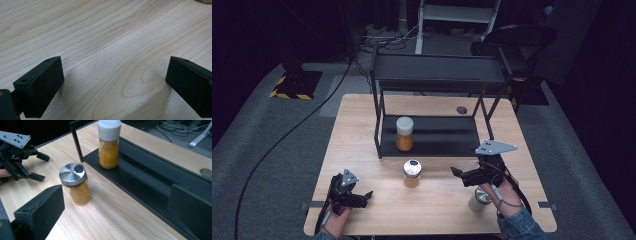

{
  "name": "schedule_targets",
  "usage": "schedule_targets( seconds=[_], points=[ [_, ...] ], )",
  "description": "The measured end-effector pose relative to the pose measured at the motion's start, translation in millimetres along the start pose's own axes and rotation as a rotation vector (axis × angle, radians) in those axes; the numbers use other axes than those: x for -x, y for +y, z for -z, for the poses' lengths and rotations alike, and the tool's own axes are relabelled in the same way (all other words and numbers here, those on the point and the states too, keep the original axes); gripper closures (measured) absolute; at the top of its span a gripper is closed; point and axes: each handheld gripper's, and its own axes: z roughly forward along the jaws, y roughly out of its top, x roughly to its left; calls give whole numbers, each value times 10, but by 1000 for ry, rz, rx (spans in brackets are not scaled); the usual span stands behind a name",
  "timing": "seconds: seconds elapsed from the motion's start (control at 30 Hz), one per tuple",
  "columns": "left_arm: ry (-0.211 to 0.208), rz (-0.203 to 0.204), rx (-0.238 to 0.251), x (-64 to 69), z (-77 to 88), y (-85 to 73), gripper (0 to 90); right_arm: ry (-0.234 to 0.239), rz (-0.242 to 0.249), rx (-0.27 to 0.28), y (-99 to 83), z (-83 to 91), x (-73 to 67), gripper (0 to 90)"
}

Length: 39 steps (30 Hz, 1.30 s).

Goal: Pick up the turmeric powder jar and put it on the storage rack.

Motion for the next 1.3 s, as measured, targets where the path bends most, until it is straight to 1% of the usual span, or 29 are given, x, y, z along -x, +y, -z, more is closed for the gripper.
schedule_targets(
  seconds=[0.13, 0.43, 0.67, 0.83, 0.87, 0.9, 0.93, 0.97, 1.1, 1.13, 1.17, 1.3],
  points=[
    [0, 0, 0, 0, 0, 0, 18, 15, 17, 0, 50, -63, -52, 2],
    [0, 0, -1, -1, 0, 1, 18, 42, 28, 4, 129, -183, -129, 2],
    [-1, 0, 0, -1, 0, 0, 18, 65, 37, 1, 198, -317, -193, 2],
    [-1, 1, 0, -2, 0, 0, 18, 83, 40, -2, 237, -430, -240, 2],
    [-1, 1, 0, -2, 0, 0, 18, 90, 43, -8, 255, -481, -262, 2],
    [0, 0, 0, 0, 0, 0, 18, 90, 43, -8, 255, -481, -262, 2],
    [0, 1, 0, -1, 0, -1, 17, 96, 44, -13, 270, -536, -287, 3],
    [0, 1, 0, -1, 0, -1, 17, 96, 44, -13, 270, -536, -287, 3],
    [0, 0, 0, -1, 0, -1, 18, 106, 52, -28, 300, -648, -339, 4],
    [0, 0, 0, 0, 0, -1, 18, 112, 52, -34, 312, -703, -360, 4],
    [0, 1, 0, -1, 0, -1, 18, 112, 52, -34, 312, -703, -360, 4],
    [0, 1, 0, -1, 0, -1, 18, 121, 54, -47, 333, -811, -400, 5]
  ],
)
